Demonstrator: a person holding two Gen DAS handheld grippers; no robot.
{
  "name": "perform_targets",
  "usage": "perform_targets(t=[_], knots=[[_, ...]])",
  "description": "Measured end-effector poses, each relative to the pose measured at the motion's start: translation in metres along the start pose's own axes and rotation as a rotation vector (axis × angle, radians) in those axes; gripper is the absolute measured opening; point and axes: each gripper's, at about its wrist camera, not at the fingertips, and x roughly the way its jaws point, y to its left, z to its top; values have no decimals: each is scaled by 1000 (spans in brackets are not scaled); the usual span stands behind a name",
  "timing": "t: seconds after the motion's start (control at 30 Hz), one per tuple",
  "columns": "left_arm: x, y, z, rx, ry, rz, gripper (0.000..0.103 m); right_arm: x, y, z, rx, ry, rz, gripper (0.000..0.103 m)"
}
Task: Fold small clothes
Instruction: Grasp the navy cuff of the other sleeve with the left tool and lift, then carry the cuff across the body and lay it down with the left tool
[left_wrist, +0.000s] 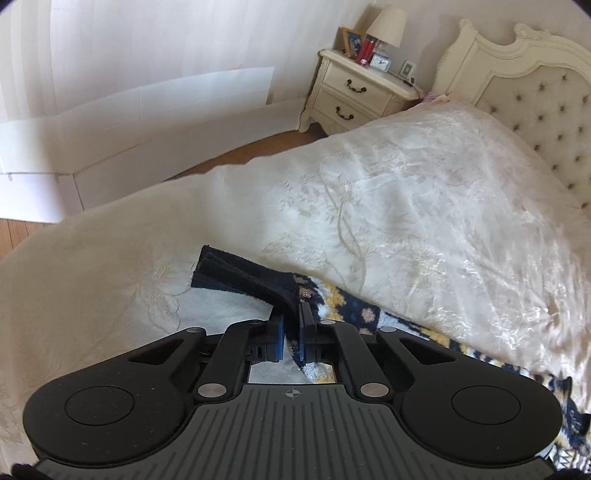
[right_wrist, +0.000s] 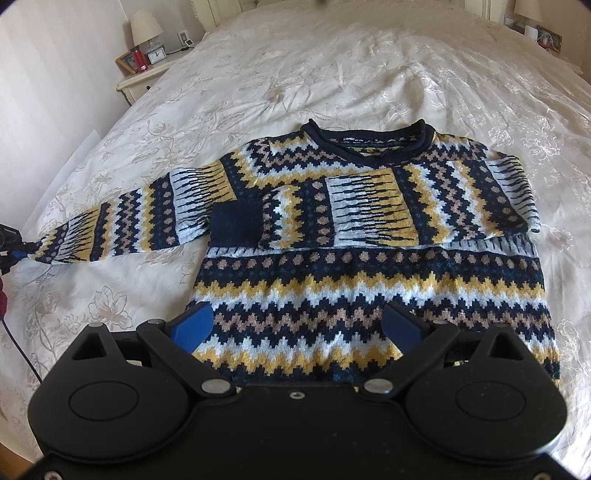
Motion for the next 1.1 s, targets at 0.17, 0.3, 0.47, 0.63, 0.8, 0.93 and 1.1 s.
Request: perform_targets(t=[0.17, 0.3, 0.47, 0.63, 0.8, 0.93, 1.1], knots=[[-40, -37, 5, 107, -86, -47, 7, 3, -10, 2, -14, 8, 29, 98], [-74, -78, 2, 186, -146, -105, 7, 3, -26, 3, -13, 9, 55, 98], [-109, -142, -12, 271, -201, -200, 7, 0, -52, 7, -8, 6, 83, 98], [-129, -209, -39, 338, -219, -299, 7, -4, -85, 10, 2, 1, 100, 98], [-131, -272, -78, 370, -193, -388, 7, -8, -120, 11, 9, -2, 111, 98], [-120, -315, -113, 369, -137, -437, 7, -11, -145, 13, 15, -6, 115, 98], [-105, -359, -161, 402, -58, -465, 7, -15, -175, 14, 22, -11, 113, 98]])
